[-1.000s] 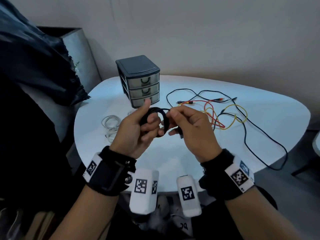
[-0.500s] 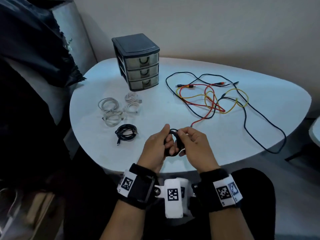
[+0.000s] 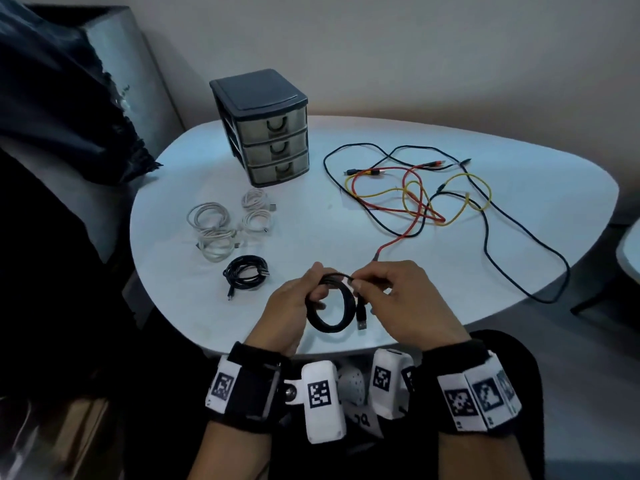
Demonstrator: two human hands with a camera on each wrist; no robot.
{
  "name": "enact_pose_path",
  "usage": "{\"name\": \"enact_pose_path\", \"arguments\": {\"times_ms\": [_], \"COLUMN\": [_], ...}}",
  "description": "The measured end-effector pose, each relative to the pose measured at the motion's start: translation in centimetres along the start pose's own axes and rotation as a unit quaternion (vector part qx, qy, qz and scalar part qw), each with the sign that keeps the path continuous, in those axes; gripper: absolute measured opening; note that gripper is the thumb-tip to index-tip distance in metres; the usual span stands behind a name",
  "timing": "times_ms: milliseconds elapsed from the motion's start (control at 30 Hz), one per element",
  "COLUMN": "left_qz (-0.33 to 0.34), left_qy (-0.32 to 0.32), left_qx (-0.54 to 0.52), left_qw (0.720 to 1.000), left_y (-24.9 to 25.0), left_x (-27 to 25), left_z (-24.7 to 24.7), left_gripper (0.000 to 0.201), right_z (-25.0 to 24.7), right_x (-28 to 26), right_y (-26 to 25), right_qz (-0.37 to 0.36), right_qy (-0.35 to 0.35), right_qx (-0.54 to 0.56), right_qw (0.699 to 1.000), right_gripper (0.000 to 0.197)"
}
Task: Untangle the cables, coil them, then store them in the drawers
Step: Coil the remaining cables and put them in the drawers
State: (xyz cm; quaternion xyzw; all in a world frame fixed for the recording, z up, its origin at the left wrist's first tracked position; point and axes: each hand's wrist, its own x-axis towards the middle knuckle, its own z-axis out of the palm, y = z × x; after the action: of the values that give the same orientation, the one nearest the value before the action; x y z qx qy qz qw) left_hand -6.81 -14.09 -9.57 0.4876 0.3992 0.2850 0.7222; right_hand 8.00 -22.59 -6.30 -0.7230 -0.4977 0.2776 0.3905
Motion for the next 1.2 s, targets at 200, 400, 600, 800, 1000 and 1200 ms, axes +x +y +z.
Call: {"name": "enact_pose_path", "arguments": {"times_ms": [200, 400, 600, 800, 1000, 1200], "left_qz": [-0.008, 0.01, 0.053, 0.135, 0.174, 0.16], "left_qy": [-0.014, -0.009, 0.058, -0.01, 0.009, 0.142], "left_qx": [-0.06, -0.095, 0.062, 0.201, 0.281, 0.243], "left_qw": [0.998, 0.995, 0.995, 0.97, 0.944, 0.946], "left_y": [0.3, 1.1, 0.8, 1.2, 1.0, 0.8], "left_x": [-0.3, -0.8, -0.6, -0.9, -0.9, 0.1], "left_z": [0.6, 0.0, -0.2, 0.1, -0.3, -1.5], "left_gripper": [0.042, 0.05, 0.044, 0.041, 0.033, 0.037], "right_z": [2.5, 2.7, 2.3, 3.2, 2.7, 2.5], "right_x": [0.1, -0.4, -0.8, -0.5, 0.0, 0.1], "right_y": [-0.3, -1.8, -1.9, -1.9, -0.8, -1.9], "right_qz": [0.034, 0.132, 0.099, 0.1, 0.143, 0.1], "right_qy": [0.12, 0.025, -0.051, -0.057, -0.04, -0.04], "right_qx": [0.129, 0.325, 0.265, 0.12, 0.078, 0.124], "right_qw": [0.984, 0.936, 0.958, 0.986, 0.986, 0.986], "right_gripper": [0.021, 0.017, 0.035, 0.03, 0.02, 0.036]}}
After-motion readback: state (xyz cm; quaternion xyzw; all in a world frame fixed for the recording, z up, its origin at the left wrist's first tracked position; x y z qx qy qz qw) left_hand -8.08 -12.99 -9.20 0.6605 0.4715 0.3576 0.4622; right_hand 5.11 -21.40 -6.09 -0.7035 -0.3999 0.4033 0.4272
